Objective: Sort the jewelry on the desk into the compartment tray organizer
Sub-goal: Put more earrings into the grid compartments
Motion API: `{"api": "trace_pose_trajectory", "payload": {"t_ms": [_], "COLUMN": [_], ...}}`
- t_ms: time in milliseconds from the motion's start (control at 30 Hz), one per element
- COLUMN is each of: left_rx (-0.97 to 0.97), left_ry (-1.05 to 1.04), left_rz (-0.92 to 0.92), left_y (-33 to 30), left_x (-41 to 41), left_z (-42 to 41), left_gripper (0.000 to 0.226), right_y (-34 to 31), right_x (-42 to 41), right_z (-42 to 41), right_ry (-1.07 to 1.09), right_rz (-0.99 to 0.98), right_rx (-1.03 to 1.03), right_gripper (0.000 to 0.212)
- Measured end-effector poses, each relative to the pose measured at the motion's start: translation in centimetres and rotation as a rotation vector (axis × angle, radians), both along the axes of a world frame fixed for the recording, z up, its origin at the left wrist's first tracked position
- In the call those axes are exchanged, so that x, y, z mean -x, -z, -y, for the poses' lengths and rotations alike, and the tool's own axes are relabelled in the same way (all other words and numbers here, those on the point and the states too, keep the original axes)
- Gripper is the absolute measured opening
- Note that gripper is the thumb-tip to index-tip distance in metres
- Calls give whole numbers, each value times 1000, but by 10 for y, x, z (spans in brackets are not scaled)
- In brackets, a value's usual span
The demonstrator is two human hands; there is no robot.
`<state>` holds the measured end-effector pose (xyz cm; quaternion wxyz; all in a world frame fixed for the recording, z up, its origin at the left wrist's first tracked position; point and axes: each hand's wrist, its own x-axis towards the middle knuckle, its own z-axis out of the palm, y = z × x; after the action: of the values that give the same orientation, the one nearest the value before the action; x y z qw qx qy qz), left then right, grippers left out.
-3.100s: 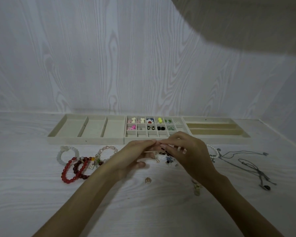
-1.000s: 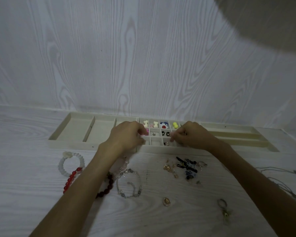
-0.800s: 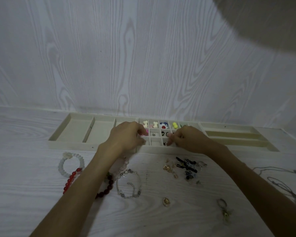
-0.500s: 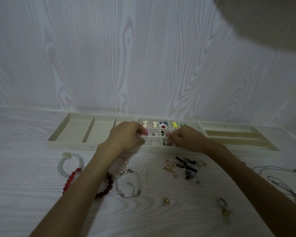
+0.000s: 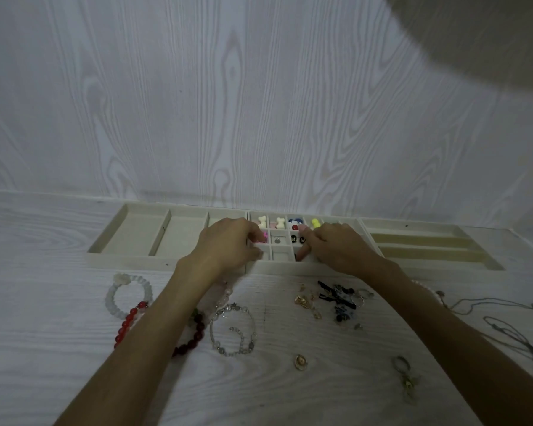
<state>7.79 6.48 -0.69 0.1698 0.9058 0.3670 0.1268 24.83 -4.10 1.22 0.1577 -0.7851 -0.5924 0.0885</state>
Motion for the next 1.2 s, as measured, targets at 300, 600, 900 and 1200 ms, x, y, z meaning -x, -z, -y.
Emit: {"api": "trace_pose_trajectory", "payload": {"t_ms": [300,600,900,1200], "left_rx": [16,120,364,413], "left_ry": [32,209,257,221], "left_rz": [6,-6,-87,200], "left_y": [-12,-35,-5,-5], "left_x": [5,39,51,52], "left_z": [0,58,106,127], "left_gripper": [30,14,20,25], "right_y": [-10,3,28,20], "right_x": [-9,30,61,59], "right_z": [11,98,123,128], "right_ry": [0,-319,-239,95], "right_rz": [-47,-19,-7,-904], "right_rx": [-185,49,-68,-52], "right_gripper": [58,36,15,19]}}
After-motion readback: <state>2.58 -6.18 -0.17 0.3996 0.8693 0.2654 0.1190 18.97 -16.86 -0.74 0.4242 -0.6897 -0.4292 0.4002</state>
